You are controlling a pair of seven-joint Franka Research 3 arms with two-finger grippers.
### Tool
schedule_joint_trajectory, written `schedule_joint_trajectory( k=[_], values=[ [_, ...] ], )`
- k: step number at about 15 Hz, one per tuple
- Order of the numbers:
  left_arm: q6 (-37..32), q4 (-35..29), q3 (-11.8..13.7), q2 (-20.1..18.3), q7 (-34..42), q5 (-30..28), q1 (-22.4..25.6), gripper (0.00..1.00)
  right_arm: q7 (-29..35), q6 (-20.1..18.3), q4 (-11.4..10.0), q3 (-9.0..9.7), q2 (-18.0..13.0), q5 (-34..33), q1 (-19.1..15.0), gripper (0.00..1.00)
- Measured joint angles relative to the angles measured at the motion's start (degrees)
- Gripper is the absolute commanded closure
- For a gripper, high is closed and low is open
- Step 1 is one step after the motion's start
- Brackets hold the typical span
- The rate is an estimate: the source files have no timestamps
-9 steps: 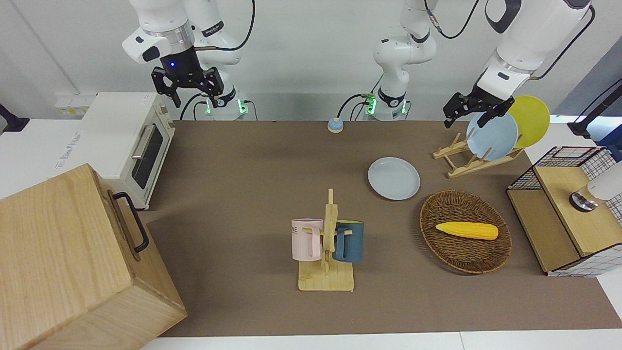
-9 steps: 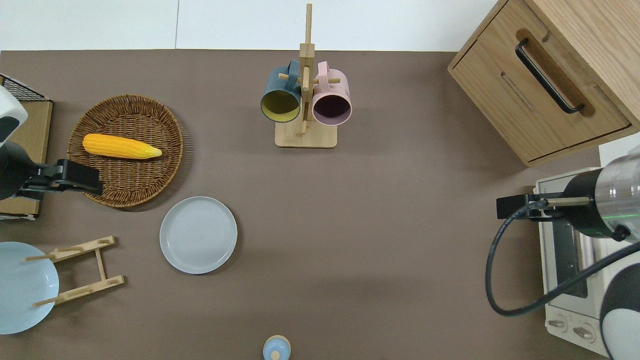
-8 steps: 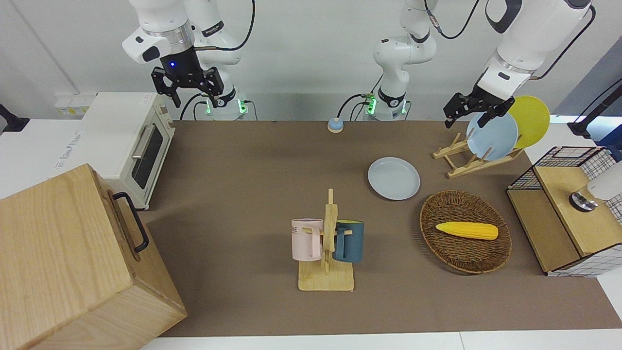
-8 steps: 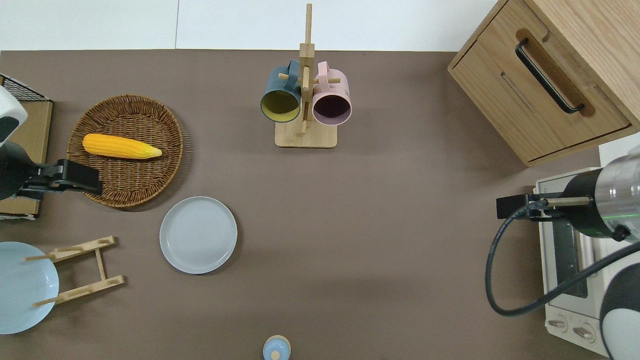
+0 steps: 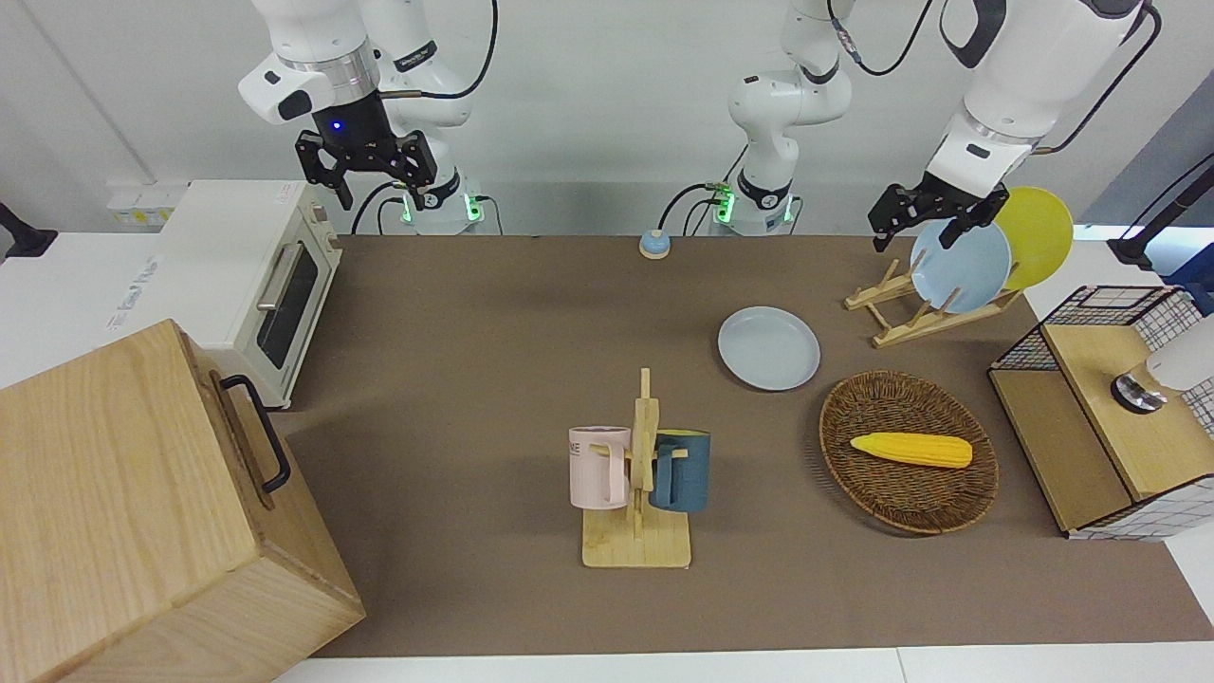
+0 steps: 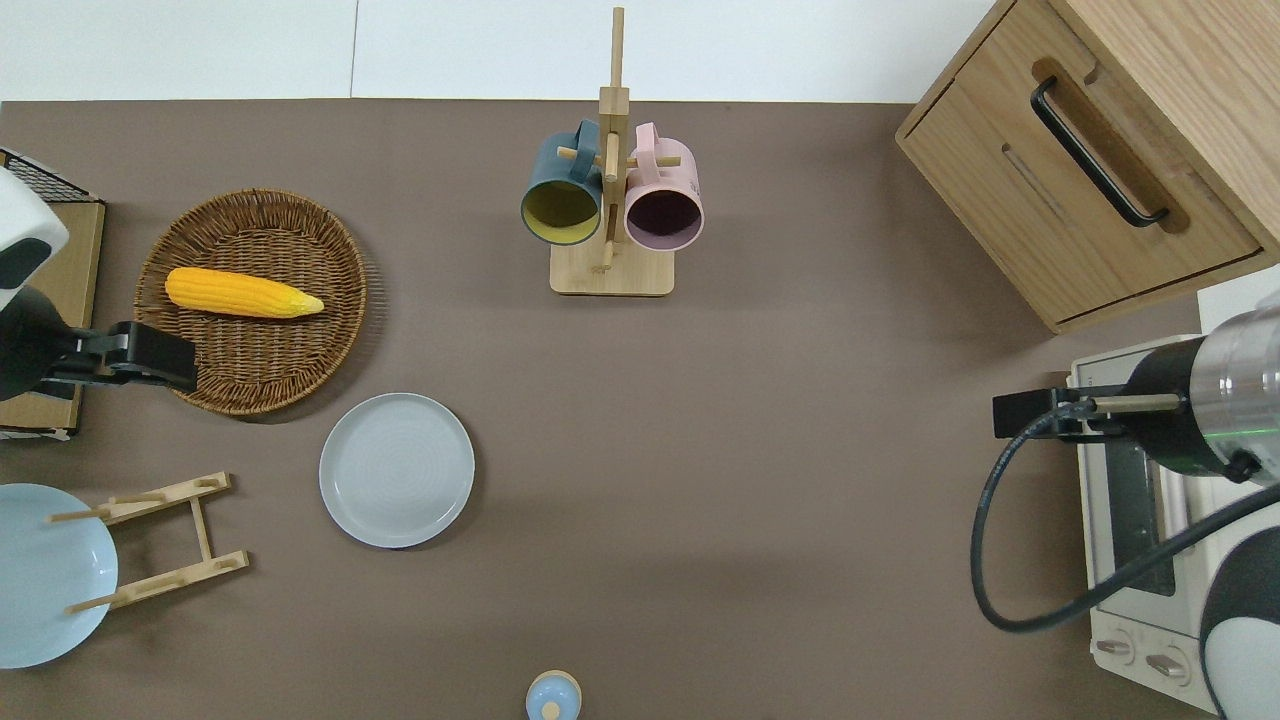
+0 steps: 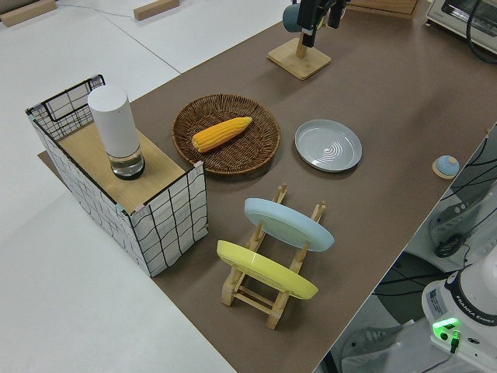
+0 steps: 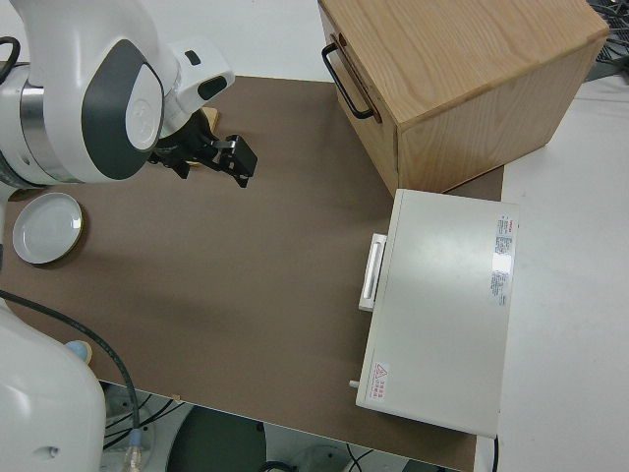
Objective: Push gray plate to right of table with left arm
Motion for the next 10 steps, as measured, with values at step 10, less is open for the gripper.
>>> schedule_joint_trajectory(
  k=[10],
  values=[
    [10.1, -13.4, 0.6, 0.3, -0.5, 0.1, 0.2, 0.0, 0.0, 0.0, 0.0, 0.0, 0.0, 0.0, 0.0, 0.005]
  ],
)
